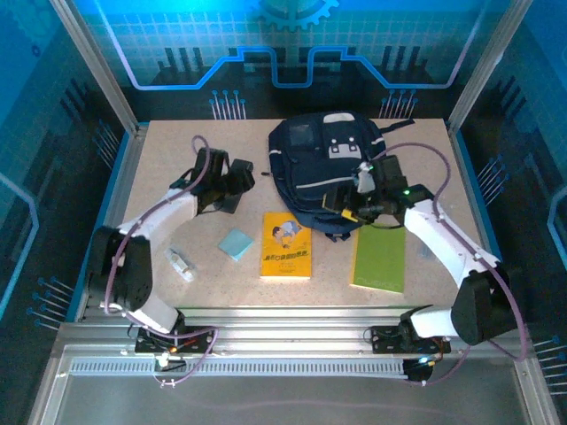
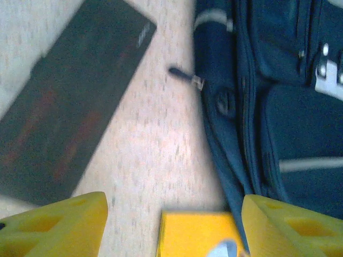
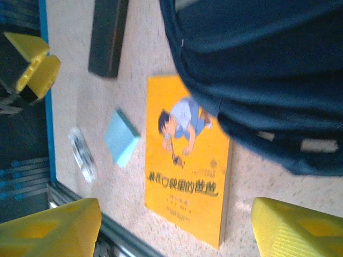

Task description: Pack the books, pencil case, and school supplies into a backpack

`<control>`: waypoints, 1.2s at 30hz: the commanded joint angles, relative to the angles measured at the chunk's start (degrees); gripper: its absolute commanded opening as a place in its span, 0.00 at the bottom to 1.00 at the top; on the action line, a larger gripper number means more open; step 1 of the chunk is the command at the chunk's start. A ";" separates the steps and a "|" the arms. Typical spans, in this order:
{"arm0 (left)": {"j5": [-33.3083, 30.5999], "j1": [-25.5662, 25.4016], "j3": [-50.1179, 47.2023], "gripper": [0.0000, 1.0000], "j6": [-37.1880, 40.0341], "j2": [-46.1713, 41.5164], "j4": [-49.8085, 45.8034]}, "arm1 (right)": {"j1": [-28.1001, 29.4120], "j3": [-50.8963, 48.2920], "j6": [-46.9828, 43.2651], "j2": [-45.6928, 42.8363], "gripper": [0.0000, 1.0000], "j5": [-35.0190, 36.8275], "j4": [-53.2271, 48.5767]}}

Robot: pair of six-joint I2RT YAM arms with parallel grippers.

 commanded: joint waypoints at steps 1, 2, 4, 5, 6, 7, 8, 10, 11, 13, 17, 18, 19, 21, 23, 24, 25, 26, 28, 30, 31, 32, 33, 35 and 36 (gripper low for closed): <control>5.13 -3.12 -6.83 0.67 -5.11 -5.35 -2.54 | 5.16 -3.91 2.80 0.47 0.69 3.13 1.78; 4.86 -4.61 -8.69 0.67 -6.30 -7.11 -3.21 | 6.96 -4.60 3.53 0.95 0.66 3.71 3.06; 4.05 -7.67 -12.12 0.67 -8.59 -10.16 -3.55 | 10.34 -5.38 4.30 2.25 0.63 5.92 4.37; 3.11 -9.39 -13.73 0.67 -10.00 -12.01 -3.72 | 11.84 -5.88 4.83 2.88 0.61 7.12 5.06; 1.83 -11.16 -15.14 0.67 -11.24 -13.13 -3.62 | 13.05 -6.25 5.32 3.44 0.59 8.47 5.43; 0.63 -13.01 -16.83 0.67 -12.92 -14.48 -3.33 | 14.23 -6.78 5.98 4.18 0.58 9.76 5.97; -0.31 -14.52 -18.34 0.67 -14.34 -15.67 -2.86 | 15.02 -7.36 6.67 5.02 0.56 10.67 6.83; -1.81 -16.48 -21.28 0.67 -17.05 -17.33 -2.16 | 16.24 -8.26 8.62 6.67 0.55 12.70 8.64; -1.81 -17.11 -22.67 0.66 -18.17 -17.92 -1.27 | 16.70 -8.27 9.72 7.57 0.53 14.09 9.47; -1.70 -17.90 -24.50 0.64 -19.46 -18.34 -0.01 | 17.41 -10.01 10.69 9.33 0.52 15.45 11.54; -0.76 -18.67 -25.95 0.61 -19.16 -16.79 2.30 | 17.91 -9.78 11.90 14.01 0.48 16.01 14.70; -0.42 -18.66 -26.00 0.60 -19.08 -15.95 2.80 | 17.91 -9.55 12.01 15.14 0.47 15.38 15.65; 0.03 -18.60 -26.09 0.58 -19.06 -14.92 3.42 | 18.08 -9.34 12.11 16.25 0.45 14.78 16.67; 0.69 -18.59 -26.09 0.55 -18.89 -12.90 4.90 | 18.58 -9.02 12.40 17.71 0.44 14.36 18.31; 1.50 -18.67 -26.27 0.51 -19.27 -10.60 6.56 | 19.04 -8.92 12.75 19.00 0.44 13.02 19.35; 1.93 -18.60 -26.27 0.50 -19.48 -9.65 7.22 | 19.19 -8.91 13.08 19.53 0.43 11.93 20.13; 2.24 -18.68 -26.18 0.50 -19.54 -8.59 7.69 | 19.35 -8.89 13.63 19.81 0.42 10.49 21.11; 2.27 -18.74 -26.26 0.49 -19.77 -7.54 8.05 | 19.63 -8.91 14.31 19.76 0.42 9.63 21.63; 2.60 -18.77 -26.27 0.48 -20.07 -5.91 8.13 | 19.94 -8.92 15.24 18.82 0.41 8.95 21.45; 2.52 -18.95 -26.33 0.48 -20.01 -4.92 8.17 | 20.21 -8.91 15.64 17.07 0.41 8.85 21.15; 2.49 -19.00 -26.35 0.47 -19.95 -4.54 8.09 | 20.23 -8.96 15.88 16.01 0.41 8.80 21.05; 2.44 -19.02 -26.36 0.47 -19.87 -4.19 8.08 | 20.24 -8.95 16.02 15.11 0.41 8.62 20.92; 2.43 -19.10 -26.38 0.46 -19.86 -4.01 8.13 | 20.31 -8.90 16.04 14.43 0.41 8.53 20.83; 2.59 -19.13 -26.29 0.46 -19.66 -3.83 8.01 | 20.35 -8.96 16.03 13.94 0.40 8.37 20.61; 2.46 -19.12 -26.27 0.45 -19.59 -3.80 7.87 | 20.33 -8.94 16.15 14.02 0.40 8.17 20.84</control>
